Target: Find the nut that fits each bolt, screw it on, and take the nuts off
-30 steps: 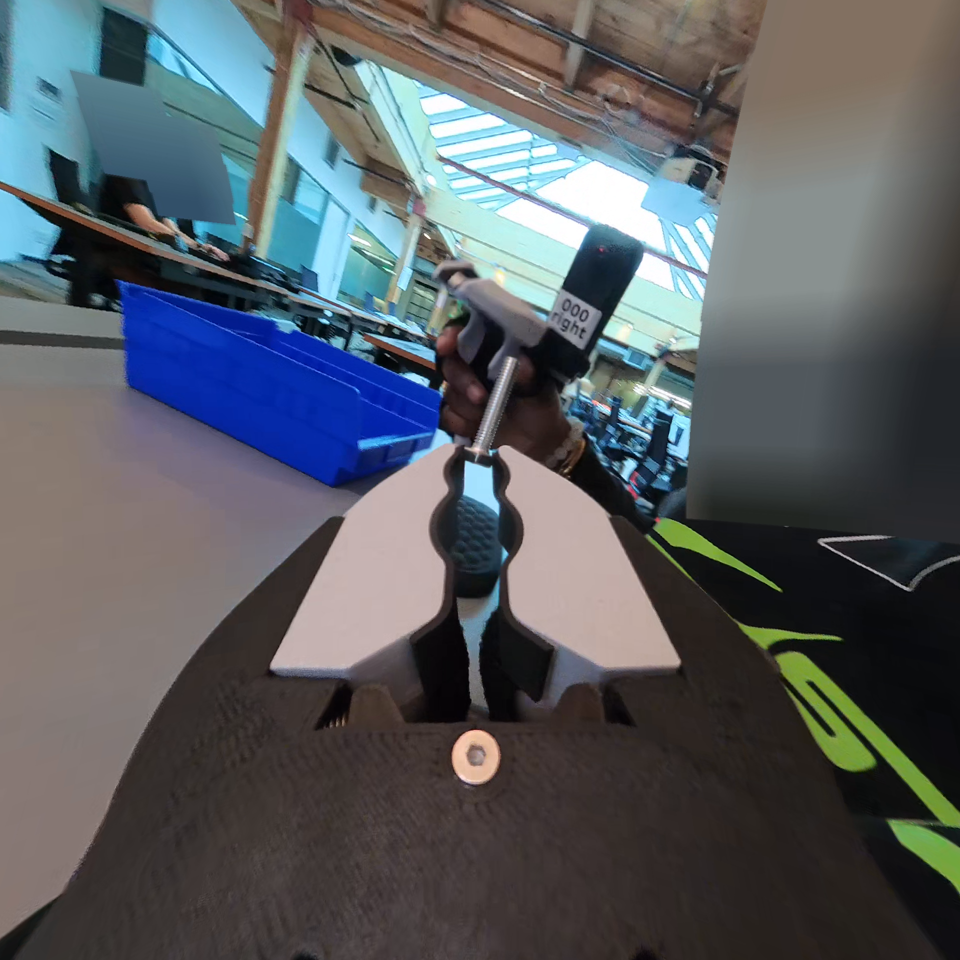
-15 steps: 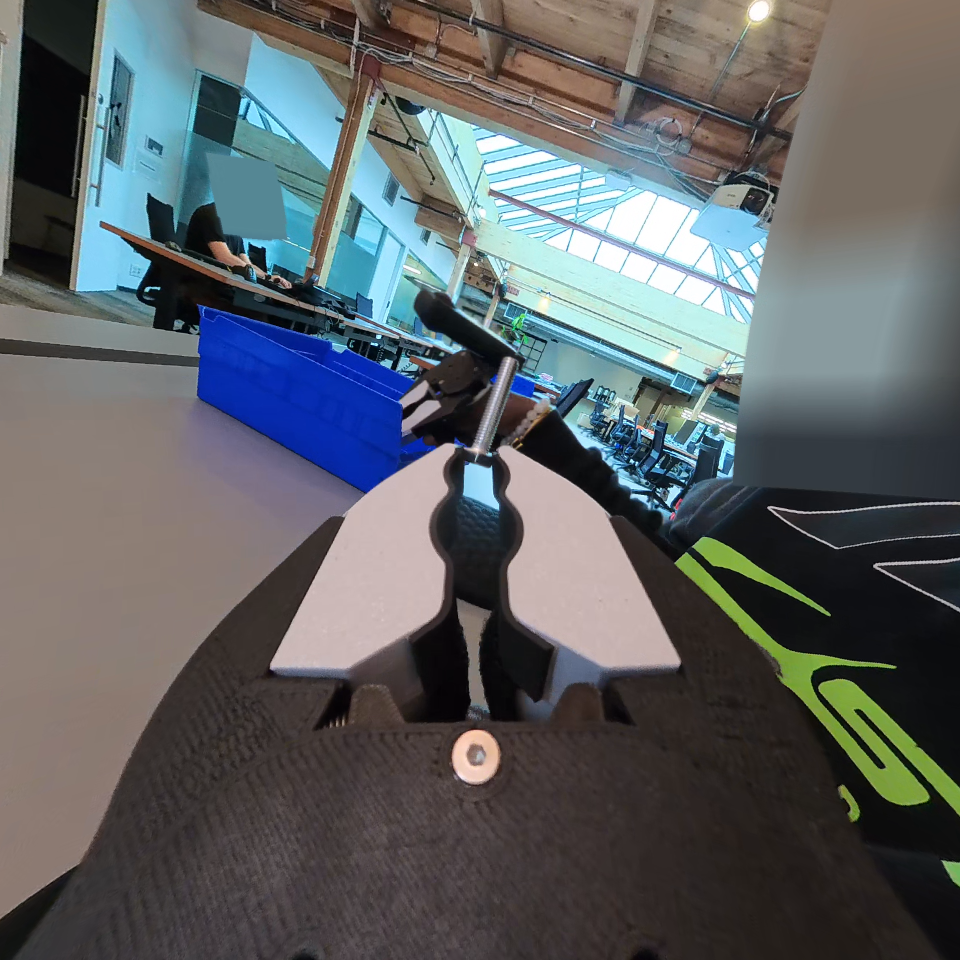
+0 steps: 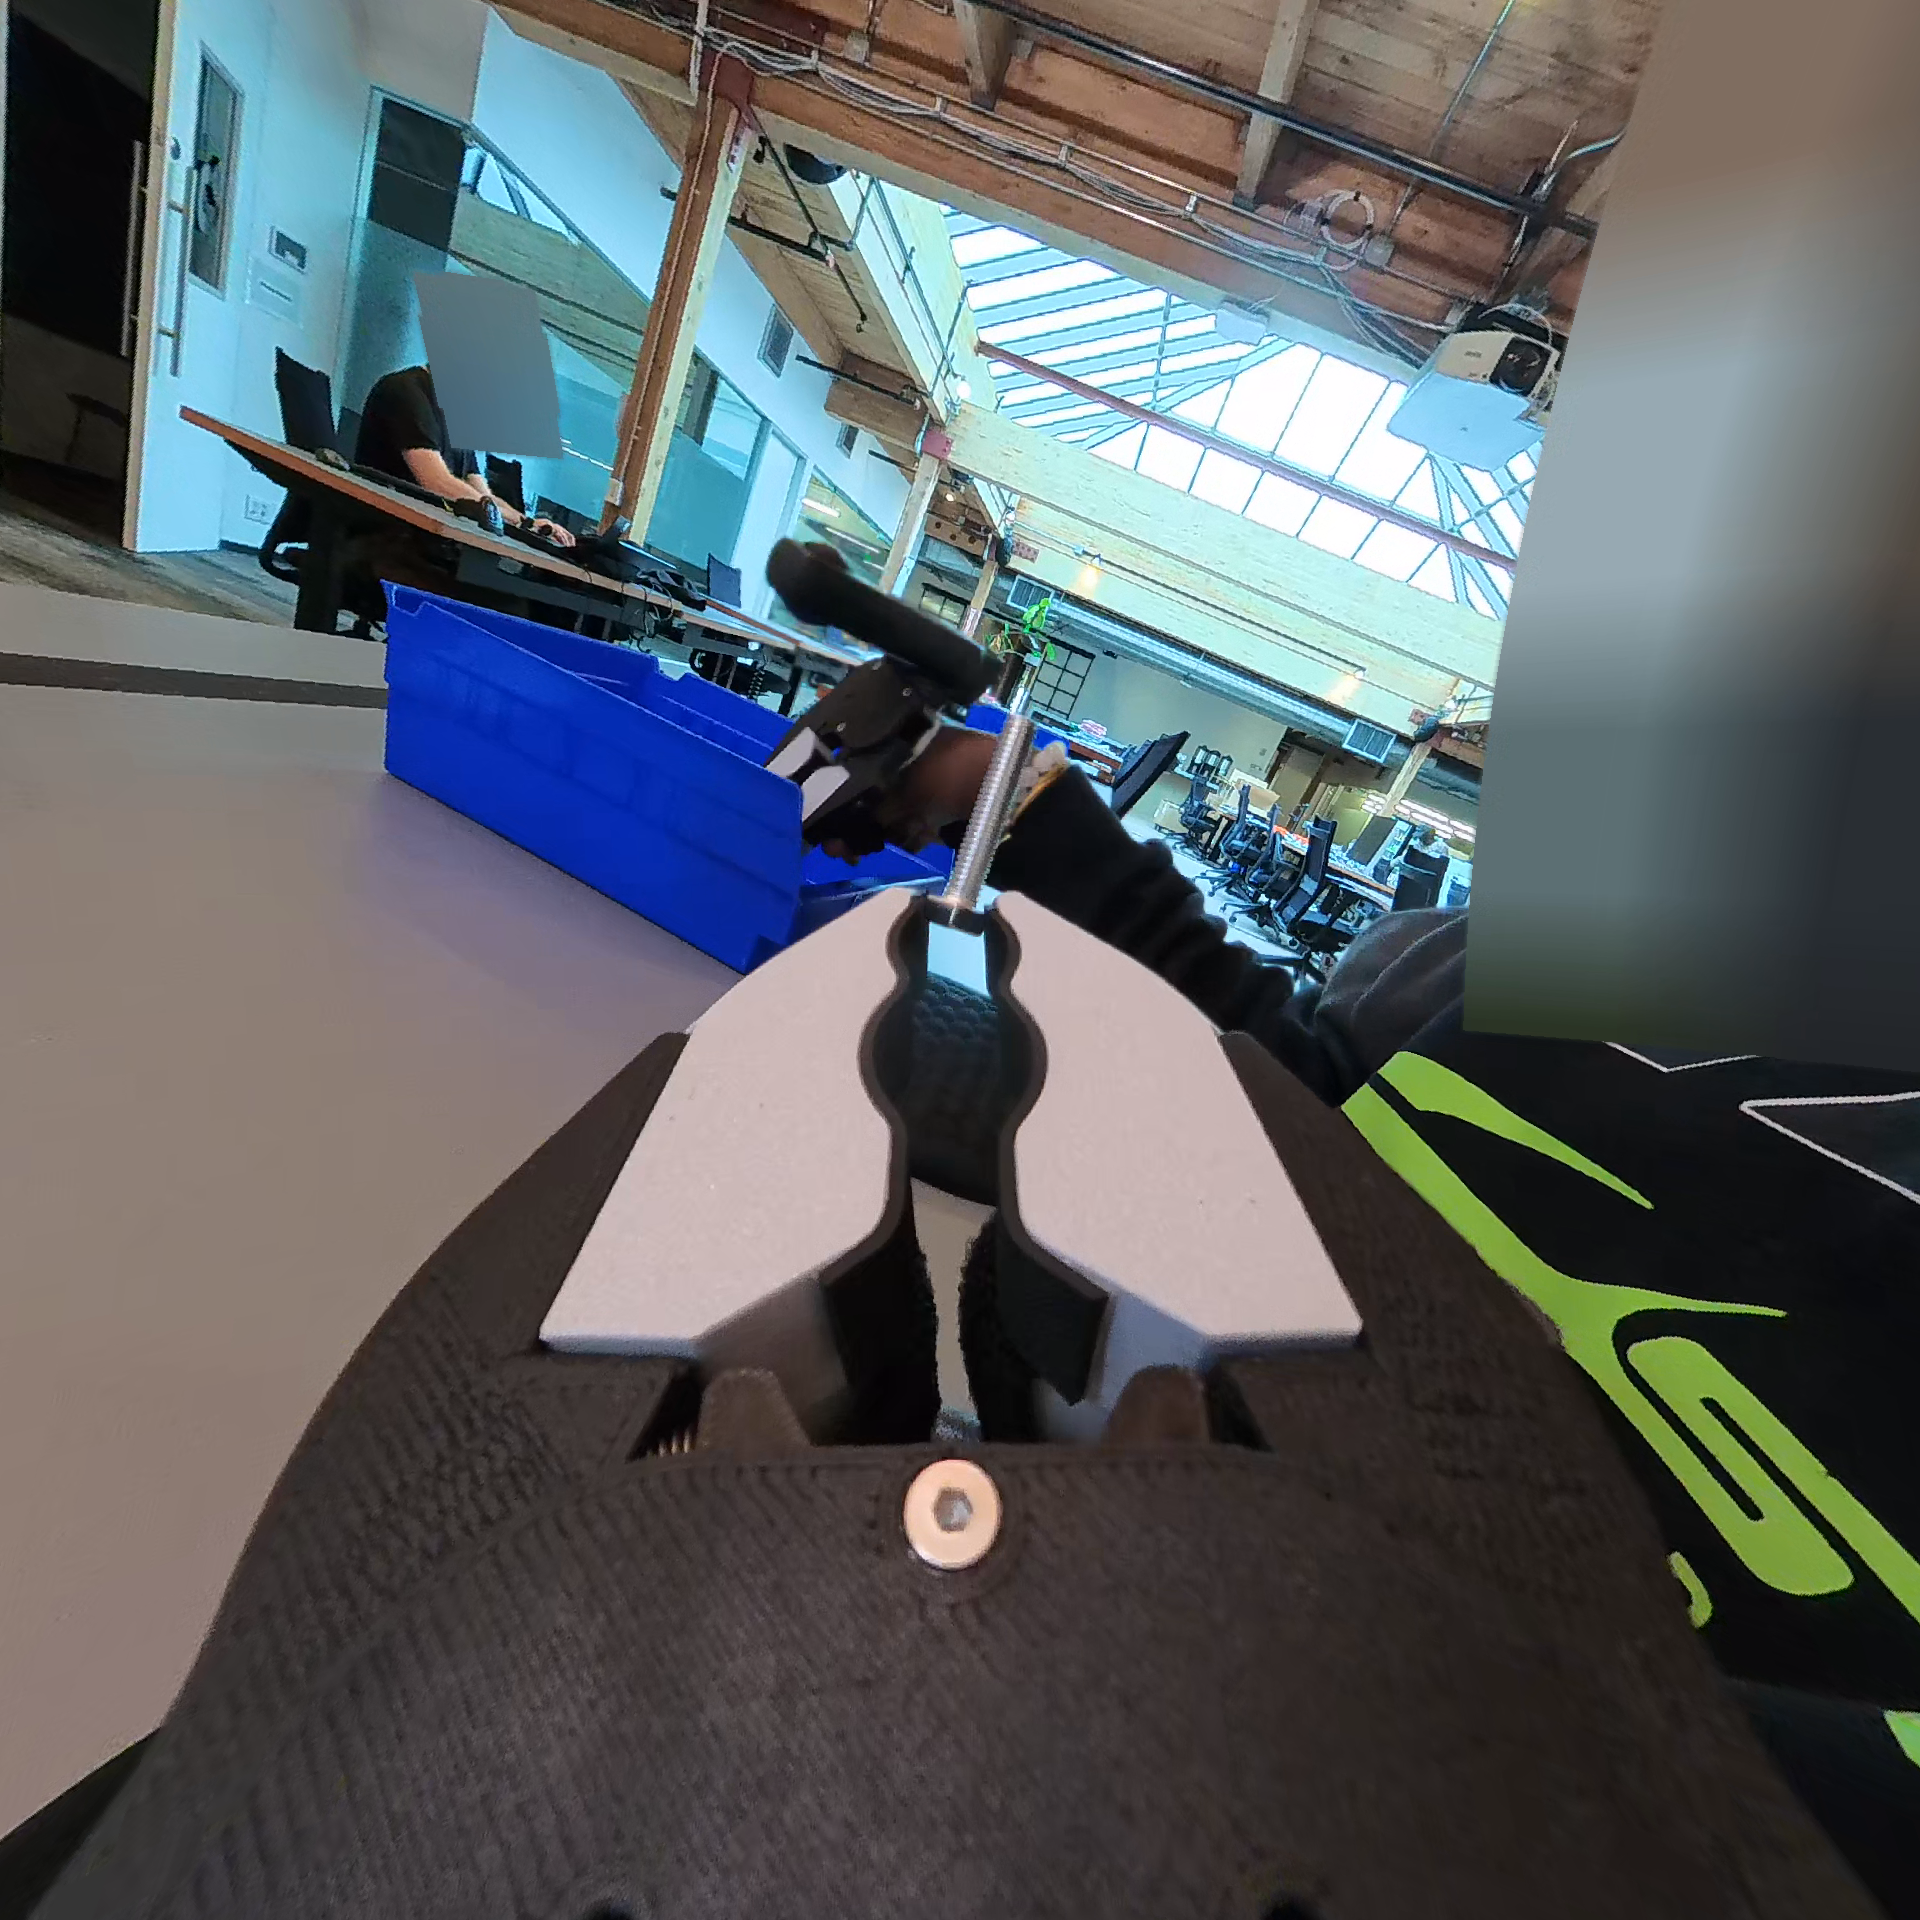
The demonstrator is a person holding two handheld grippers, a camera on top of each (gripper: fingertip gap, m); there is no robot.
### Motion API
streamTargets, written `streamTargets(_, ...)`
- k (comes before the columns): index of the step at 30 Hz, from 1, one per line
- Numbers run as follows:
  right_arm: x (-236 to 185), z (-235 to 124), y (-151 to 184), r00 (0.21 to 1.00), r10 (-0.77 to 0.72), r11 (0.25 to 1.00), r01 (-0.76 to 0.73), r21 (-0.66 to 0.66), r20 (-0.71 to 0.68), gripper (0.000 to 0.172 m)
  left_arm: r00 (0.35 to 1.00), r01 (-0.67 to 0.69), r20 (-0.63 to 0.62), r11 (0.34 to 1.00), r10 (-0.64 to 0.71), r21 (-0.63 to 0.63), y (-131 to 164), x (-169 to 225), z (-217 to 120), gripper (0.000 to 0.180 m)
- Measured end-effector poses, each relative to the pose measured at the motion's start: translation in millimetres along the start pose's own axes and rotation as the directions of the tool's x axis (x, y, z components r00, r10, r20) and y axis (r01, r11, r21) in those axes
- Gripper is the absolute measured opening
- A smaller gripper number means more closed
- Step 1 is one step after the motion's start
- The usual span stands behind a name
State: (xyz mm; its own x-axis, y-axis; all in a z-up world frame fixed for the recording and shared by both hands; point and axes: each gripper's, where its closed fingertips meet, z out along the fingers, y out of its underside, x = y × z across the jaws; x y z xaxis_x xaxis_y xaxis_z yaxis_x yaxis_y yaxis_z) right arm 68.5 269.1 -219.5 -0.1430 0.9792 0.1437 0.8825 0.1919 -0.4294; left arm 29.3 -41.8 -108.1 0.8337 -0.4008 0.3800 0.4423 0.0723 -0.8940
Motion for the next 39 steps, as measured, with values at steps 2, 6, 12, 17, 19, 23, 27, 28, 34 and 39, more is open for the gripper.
streamTargets(2,5.6,-11.8,-2.6,0.997,0.033,0.999,-0.03,0.043,-0.066,0.02,1.0,-0.002,0.002,1.0,0.002,-0.006,0.9,-0.1,0.5,0.01)
streamTargets(6,15.5,-55.3,-19.2,0.954,0.183,0.964,-0.126,0.236,-0.238,0.023,1.0,-0.011,0.013,1.0,0.011,-0.018,2.7,-0.8,1.7,0.01)
streamTargets(12,-122.4,-146.1,-129.9,0.981,-0.032,0.571,-0.138,0.809,0.19,0.027,0.999,-0.034,0.028,0.998,0.035,-0.045,6.6,-1.2,4.5,0.01)
streamTargets(17,-245.4,-139.3,-154.1,0.818,-0.385,0.591,-0.138,0.795,0.428,0.028,0.998,-0.047,0.031,0.998,0.048,-0.046,7.0,-0.4,4.4,0.01)
streamTargets(19,-266.5,-128.3,-156.4,0.791,-0.433,0.61,-0.095,0.787,0.431,0.026,0.998,-0.051,0.032,0.998,0.052,-0.045,7.0,0.0,4.3,0.01)
streamTargets(23,-283.5,-123.0,-160.3,0.759,-0.476,0.611,-0.079,0.788,0.445,0.015,0.998,-0.058,0.031,0.997,0.059,-0.049,7.5,0.5,4.4,0.01)
streamTargets(27,-287.0,-123.1,-160.2,0.745,-0.496,0.602,-0.076,0.795,0.446,0.006,0.997,-0.064,0.034,0.997,0.066,-0.053,8.2,0.8,4.8,0.01)
streamTargets(28,-286.5,-123.1,-159.7,0.746,-0.496,0.6,-0.074,0.796,0.443,0.006,0.997,-0.065,0.035,0.996,0.067,-0.053,8.2,0.6,4.8,0.01)
streamTargets(34,-241.2,-133.9,-157.9,0.851,-0.404,0.582,-0.044,0.812,0.336,0.006,0.995,-0.062,0.071,0.996,0.066,-0.061,8.7,-4.1,5.8,0.04)
streamTargets(39,-94.3,-157.3,-132.1,0.999,0.011,0.636,0.018,0.771,-0.032,0.006,0.993,-0.077,0.079,0.994,0.083,-0.078,10.9,-4.2,7.1,0.045)
